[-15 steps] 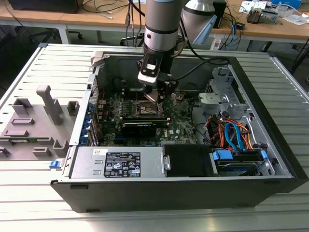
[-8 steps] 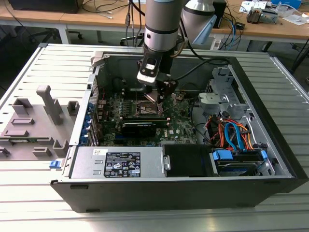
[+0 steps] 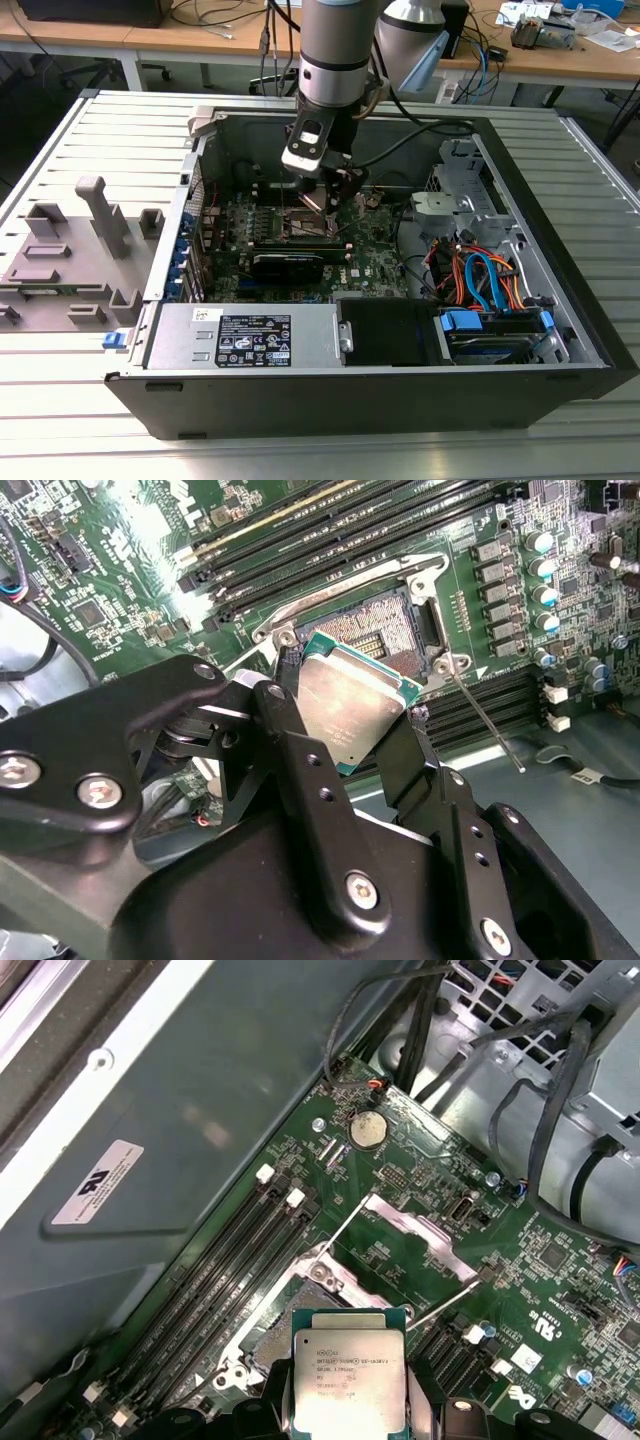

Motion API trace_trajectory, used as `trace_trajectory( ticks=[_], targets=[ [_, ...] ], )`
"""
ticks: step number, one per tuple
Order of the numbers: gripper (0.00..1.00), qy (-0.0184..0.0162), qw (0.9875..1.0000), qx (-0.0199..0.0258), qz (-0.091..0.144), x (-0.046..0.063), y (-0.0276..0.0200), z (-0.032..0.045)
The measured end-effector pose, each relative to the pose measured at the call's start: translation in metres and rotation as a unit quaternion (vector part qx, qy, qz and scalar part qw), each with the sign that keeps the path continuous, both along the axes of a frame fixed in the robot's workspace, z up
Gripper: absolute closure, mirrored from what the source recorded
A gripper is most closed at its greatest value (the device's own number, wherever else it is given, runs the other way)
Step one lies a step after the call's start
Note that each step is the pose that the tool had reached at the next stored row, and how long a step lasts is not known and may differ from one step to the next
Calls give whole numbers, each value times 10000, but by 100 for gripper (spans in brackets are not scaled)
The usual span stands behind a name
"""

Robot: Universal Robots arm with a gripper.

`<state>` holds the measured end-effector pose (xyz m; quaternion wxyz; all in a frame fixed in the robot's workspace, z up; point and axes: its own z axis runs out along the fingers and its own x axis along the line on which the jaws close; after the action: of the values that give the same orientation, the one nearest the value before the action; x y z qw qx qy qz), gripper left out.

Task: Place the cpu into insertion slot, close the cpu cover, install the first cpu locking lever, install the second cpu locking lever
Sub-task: 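Place the cpu into insertion slot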

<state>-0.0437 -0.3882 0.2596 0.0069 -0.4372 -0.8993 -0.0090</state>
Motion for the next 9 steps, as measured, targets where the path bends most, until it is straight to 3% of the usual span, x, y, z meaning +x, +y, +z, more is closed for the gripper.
trace_trajectory(
  ticks=[9],
  targets=[
    [45, 0, 9999, 0, -119, 0, 0, -4]
  ],
)
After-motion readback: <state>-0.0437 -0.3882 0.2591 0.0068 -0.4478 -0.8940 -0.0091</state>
